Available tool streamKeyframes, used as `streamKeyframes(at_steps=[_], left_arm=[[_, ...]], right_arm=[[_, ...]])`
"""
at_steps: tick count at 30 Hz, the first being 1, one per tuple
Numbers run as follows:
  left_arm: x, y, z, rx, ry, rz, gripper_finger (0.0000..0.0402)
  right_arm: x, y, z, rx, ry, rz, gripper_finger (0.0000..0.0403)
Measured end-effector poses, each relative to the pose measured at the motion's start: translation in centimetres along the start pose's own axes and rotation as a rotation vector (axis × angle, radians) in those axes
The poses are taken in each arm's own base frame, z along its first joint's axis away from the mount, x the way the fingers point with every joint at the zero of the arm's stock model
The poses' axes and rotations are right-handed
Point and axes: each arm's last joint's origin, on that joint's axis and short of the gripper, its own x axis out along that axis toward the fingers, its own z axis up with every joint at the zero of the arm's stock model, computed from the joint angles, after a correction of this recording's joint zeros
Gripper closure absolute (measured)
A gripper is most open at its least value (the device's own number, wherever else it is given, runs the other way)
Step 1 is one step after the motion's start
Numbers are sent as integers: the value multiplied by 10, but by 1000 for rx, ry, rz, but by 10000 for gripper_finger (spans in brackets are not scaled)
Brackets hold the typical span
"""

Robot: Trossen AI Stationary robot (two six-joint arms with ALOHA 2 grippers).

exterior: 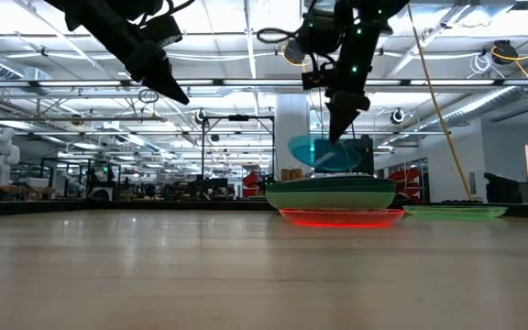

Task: Stack plastic plates
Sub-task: Stack the blue plate on top of the gray plate

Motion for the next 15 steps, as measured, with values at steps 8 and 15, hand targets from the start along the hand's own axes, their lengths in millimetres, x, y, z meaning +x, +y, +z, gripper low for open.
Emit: streamKeyframes(at_steps=[8,15], left_arm=[[0,0,0,0,0,0,277],[0,0,0,0,0,0,277]], right_arm=[[21,-2,0,-4,59,12,391],[21,-2,1,26,56,11,347]])
